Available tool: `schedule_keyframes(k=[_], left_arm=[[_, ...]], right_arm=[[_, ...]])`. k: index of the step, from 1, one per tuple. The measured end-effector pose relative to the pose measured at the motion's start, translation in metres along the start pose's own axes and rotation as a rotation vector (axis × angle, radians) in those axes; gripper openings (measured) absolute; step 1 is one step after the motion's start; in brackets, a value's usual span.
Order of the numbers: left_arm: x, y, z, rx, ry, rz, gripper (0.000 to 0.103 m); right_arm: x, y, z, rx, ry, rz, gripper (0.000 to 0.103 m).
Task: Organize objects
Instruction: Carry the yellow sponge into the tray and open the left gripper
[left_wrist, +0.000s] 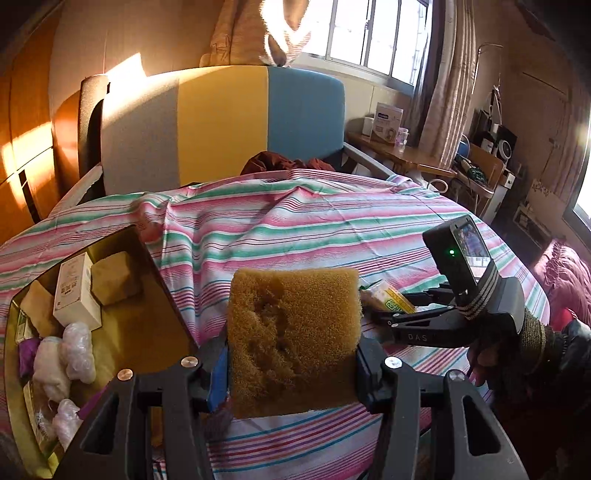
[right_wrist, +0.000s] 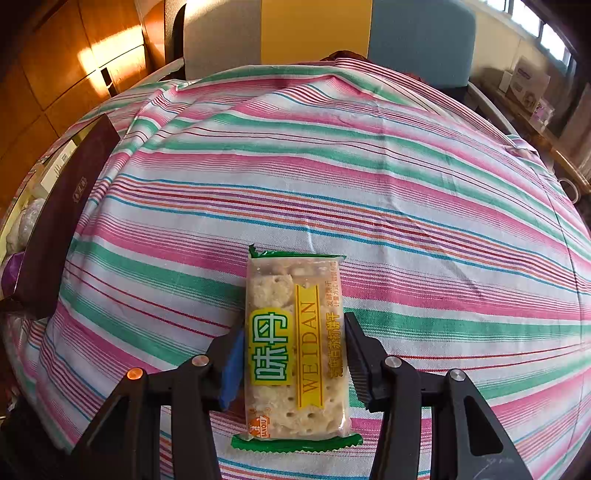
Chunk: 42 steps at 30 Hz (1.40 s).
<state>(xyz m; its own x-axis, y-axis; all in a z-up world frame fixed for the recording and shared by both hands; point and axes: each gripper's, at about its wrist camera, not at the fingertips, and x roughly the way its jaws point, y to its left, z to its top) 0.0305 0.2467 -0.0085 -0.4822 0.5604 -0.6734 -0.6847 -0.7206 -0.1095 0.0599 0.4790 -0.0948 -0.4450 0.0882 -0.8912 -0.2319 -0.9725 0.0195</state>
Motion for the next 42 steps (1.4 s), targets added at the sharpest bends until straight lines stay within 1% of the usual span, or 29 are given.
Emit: schedule_keyframes(k=[8,11,13,15,18,20,23,25,26,28,31,32,34,36,37,38,39,42], left_arm=[[-0.009,0.040,-0.004,-0.065,-0.003,0.056,0.054],[-0.011,0.060,-0.008,-0.092,0.007,0.083,0.054],[-0.014,0.078,-0.011,-0.127,0.018,0.092,0.054],[-0.018,0.104,-0.015,-0.205,0.026,0.068,0.054],[-0.026,0.150,-0.020,-0.366,0.041,0.042,0.054],[-0.030,0.177,-0.023,-0.453,0.042,0.057,0.054],[-0.030,0.192,-0.020,-0.472,0.032,0.078,0.054],[-0.022,0.193,-0.015,-0.488,0.042,0.057,0.054],[-0.015,0.192,-0.012,-0.490,0.050,0.052,0.054],[0.001,0.188,-0.006,-0.477,0.073,0.069,0.054],[0.024,0.184,0.003,-0.464,0.103,0.076,0.054],[0.032,0.183,0.006,-0.460,0.118,0.070,0.054],[0.049,0.184,0.009,-0.458,0.155,0.092,0.055],[0.062,0.187,0.010,-0.462,0.179,0.092,0.056],[0.070,0.189,0.010,-0.466,0.199,0.100,0.060],[0.075,0.190,0.009,-0.470,0.212,0.101,0.067],[0.078,0.192,0.008,-0.472,0.219,0.104,0.070],[0.074,0.193,0.006,-0.457,0.206,0.143,0.071]], right_arm=[[0.000,0.001,-0.001,-0.001,-0.007,-0.005,0.051],[0.000,0.002,-0.001,-0.002,-0.010,-0.007,0.051],[0.000,0.002,-0.001,-0.003,-0.012,-0.009,0.051],[0.000,0.003,-0.001,-0.006,-0.012,-0.013,0.051],[0.000,0.004,-0.001,-0.008,-0.011,-0.016,0.051],[0.000,0.004,-0.001,-0.011,-0.010,-0.019,0.051],[0.000,0.006,0.000,-0.018,-0.008,-0.026,0.051],[0.000,0.006,0.000,-0.021,-0.005,-0.027,0.051],[0.000,0.006,0.000,-0.022,-0.004,-0.029,0.051],[0.000,0.007,0.001,-0.026,-0.003,-0.031,0.051],[0.000,0.007,0.001,-0.027,-0.002,-0.032,0.051],[0.000,0.007,0.001,-0.027,-0.002,-0.032,0.051],[0.000,0.007,0.001,-0.029,-0.001,-0.031,0.051],[0.000,0.008,0.002,-0.030,0.000,-0.031,0.051],[0.001,0.008,0.002,-0.031,0.001,-0.032,0.051],[0.001,0.008,0.002,-0.032,0.001,-0.033,0.051],[0.001,0.009,0.002,-0.032,0.001,-0.033,0.051],[0.001,0.009,0.002,-0.031,0.000,-0.033,0.051]])
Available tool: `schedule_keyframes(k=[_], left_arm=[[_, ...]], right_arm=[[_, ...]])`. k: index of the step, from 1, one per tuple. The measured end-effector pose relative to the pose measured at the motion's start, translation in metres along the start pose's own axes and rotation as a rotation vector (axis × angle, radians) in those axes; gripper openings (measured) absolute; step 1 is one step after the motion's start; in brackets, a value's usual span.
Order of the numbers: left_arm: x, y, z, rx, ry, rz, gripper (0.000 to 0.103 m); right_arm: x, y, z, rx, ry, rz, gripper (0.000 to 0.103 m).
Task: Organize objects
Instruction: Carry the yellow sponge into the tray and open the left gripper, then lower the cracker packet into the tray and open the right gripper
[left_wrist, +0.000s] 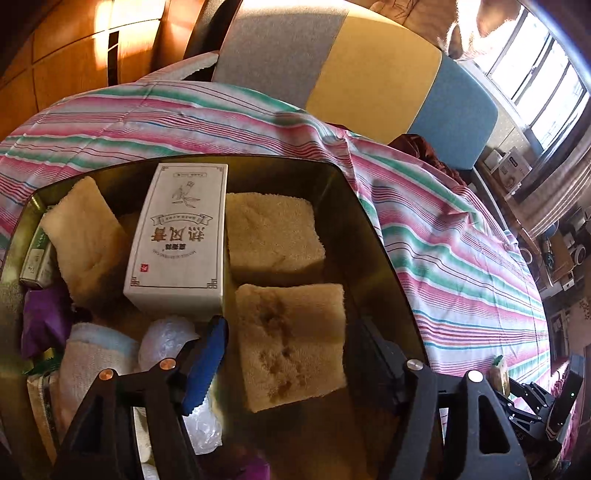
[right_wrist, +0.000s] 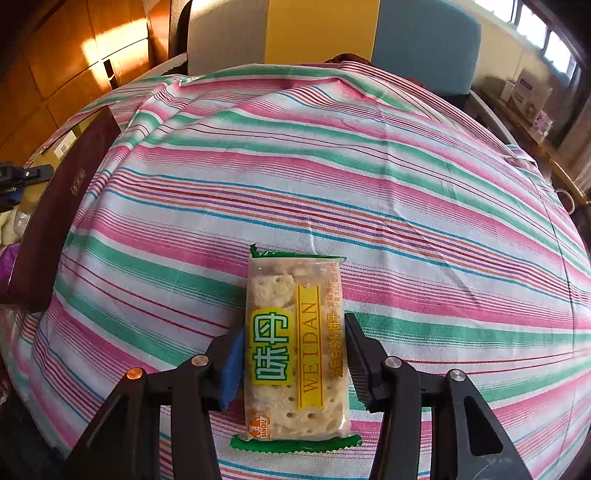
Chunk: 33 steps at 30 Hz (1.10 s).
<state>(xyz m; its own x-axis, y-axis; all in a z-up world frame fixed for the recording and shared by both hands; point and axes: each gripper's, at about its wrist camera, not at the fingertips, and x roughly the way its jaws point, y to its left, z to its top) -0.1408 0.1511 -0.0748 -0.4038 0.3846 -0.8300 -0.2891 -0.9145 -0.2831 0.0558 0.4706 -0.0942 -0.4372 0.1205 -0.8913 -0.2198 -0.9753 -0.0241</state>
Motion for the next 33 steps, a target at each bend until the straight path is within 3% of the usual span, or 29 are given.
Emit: schedule_keyframes(k=[11,17,21,26,33], left_arm=[[-0.082,0.006,-0.032,0.091,-0.193,0.110,0.072],[-0.118,0.015,-0.051,0.137,-0.259,0.153,0.072],[-0.132,0.022,-0.061,0.131,-0.275,0.168,0.072],[-0.140,0.034,-0.067,0.095,-0.278,0.183,0.072],[-0.149,0.056,-0.076,0.030,-0.310,0.226,0.072]], right_arm=[[-0.001,0.005,0.002,-0.014,-0.003,-0.029,0.048],[-0.007,0.009,0.009,0.064,0.019,0.006,0.047],[-0.035,0.049,0.024,0.059,-0.060,0.103,0.047],[-0.067,0.126,0.050,-0.049,-0.148,0.222,0.048],[-0.063,0.220,0.062,-0.172,-0.138,0.279,0.048]])
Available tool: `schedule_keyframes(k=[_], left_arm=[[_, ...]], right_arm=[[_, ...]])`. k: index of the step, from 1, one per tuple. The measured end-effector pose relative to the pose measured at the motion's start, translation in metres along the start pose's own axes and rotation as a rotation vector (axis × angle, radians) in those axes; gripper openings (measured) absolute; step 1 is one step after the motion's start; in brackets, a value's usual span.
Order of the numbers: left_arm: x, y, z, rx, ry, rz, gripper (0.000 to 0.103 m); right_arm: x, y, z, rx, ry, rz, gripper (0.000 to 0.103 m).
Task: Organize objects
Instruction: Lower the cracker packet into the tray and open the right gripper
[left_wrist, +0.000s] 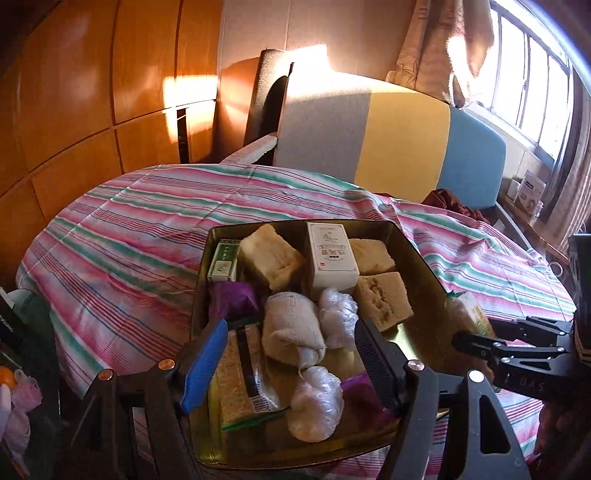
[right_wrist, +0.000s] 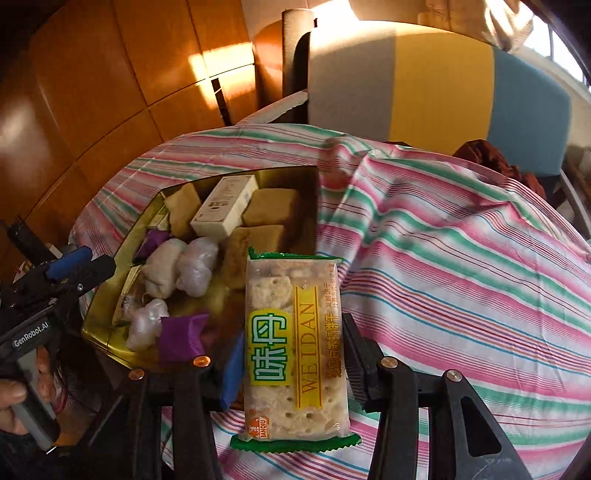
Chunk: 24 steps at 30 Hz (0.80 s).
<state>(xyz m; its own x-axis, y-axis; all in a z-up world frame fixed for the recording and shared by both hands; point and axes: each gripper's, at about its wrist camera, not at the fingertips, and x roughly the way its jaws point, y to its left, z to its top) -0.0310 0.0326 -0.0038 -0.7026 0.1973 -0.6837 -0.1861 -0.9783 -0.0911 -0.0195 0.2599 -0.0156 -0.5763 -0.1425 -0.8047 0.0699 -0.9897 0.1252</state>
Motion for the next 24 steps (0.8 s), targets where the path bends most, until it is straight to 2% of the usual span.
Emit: schedule_keyframes(k=[6,11,13,14,16,24], left_arm=[[-0.007,0.022,-0.002,-0.050,-0.026,0.063,0.072],[-0.010,0.033,-0.003,-0.100,-0.019,0.073,0.072],[-0.011,0.033,-0.003,-0.106,-0.012,0.102,0.075],[-0.012,0.032,-0.002,-0.103,-0.011,0.117,0.079],[-0.015,0.032,-0.003,-0.100,-0.025,0.134,0.079],[-0.036,0.030,0.000,-0.132,-0.103,0.149,0.079]], right_arm=[[0.035,0.025,0.000,-0.021,0.064,-0.004,0.048],[0.060,0.029,-0.005,-0.014,0.112,-0.035,0.050],[0.059,0.029,-0.008,-0.010,0.089,-0.033,0.052],[0.056,0.028,-0.008,-0.002,0.085,-0.024,0.057],[0.051,0.028,-0.009,0.007,0.063,-0.012,0.062],[0.017,0.041,-0.019,0.023,-0.047,-0.004,0.063]])
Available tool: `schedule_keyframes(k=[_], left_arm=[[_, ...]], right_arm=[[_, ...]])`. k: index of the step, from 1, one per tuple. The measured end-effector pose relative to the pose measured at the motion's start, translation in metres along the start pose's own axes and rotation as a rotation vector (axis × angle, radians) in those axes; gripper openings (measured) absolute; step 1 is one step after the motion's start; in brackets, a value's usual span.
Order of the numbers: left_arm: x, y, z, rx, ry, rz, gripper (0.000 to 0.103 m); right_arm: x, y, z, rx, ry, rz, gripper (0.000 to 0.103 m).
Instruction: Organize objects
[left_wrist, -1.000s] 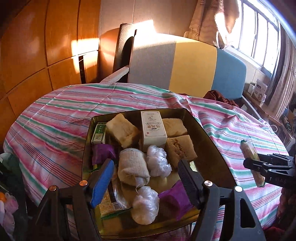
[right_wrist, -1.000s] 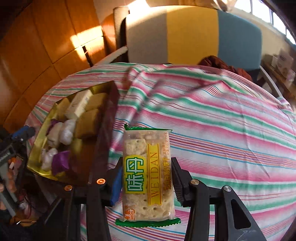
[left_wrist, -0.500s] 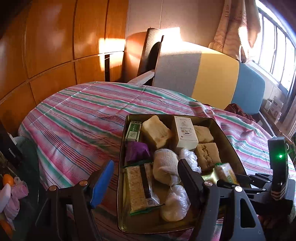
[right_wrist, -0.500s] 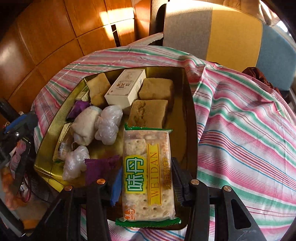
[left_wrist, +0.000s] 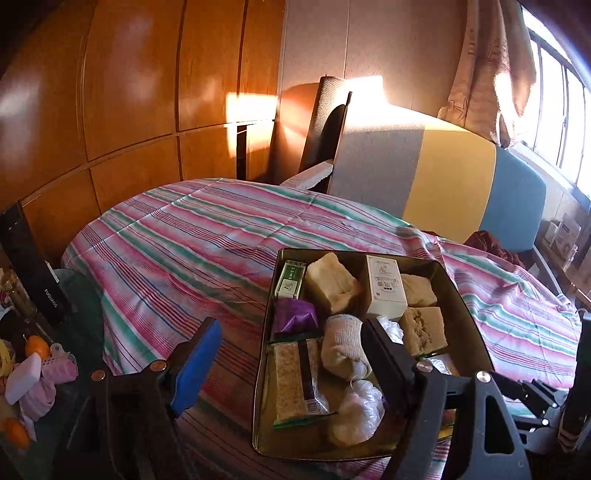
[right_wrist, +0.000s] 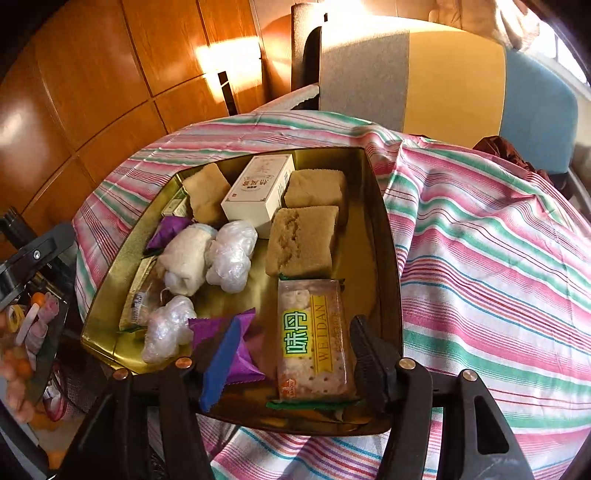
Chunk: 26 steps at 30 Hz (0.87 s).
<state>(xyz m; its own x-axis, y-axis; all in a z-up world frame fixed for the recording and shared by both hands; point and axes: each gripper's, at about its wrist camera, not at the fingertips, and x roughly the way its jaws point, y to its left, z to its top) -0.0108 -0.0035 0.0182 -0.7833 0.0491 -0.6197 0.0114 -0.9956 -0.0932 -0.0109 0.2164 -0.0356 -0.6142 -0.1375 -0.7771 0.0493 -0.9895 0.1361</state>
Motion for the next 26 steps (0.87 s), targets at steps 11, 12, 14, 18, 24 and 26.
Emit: schedule_keyframes(k=[11,12,14,18,24,26], left_arm=[[0.001,-0.002,-0.014,-0.002,0.044,-0.025,0.056],[0.000,-0.004,-0.015,0.013,0.041,-0.017,0.056],[0.000,-0.007,-0.018,0.026,0.048,-0.015,0.056],[-0.001,-0.008,-0.020,0.044,0.032,-0.014,0.053],[-0.006,-0.007,-0.018,0.057,-0.010,-0.004,0.048],[-0.004,-0.006,-0.018,0.056,0.000,-0.002,0.048]], right_arm=[[-0.026,0.013,-0.032,0.031,-0.064,0.021,0.064],[-0.026,0.014,-0.033,0.034,-0.064,0.022,0.064],[-0.026,0.013,-0.035,0.035,-0.064,0.024,0.064],[-0.027,0.014,-0.038,0.031,-0.065,0.019,0.065],[-0.028,0.014,-0.038,0.025,-0.075,0.011,0.065],[-0.029,0.014,-0.037,0.024,-0.078,0.006,0.065]])
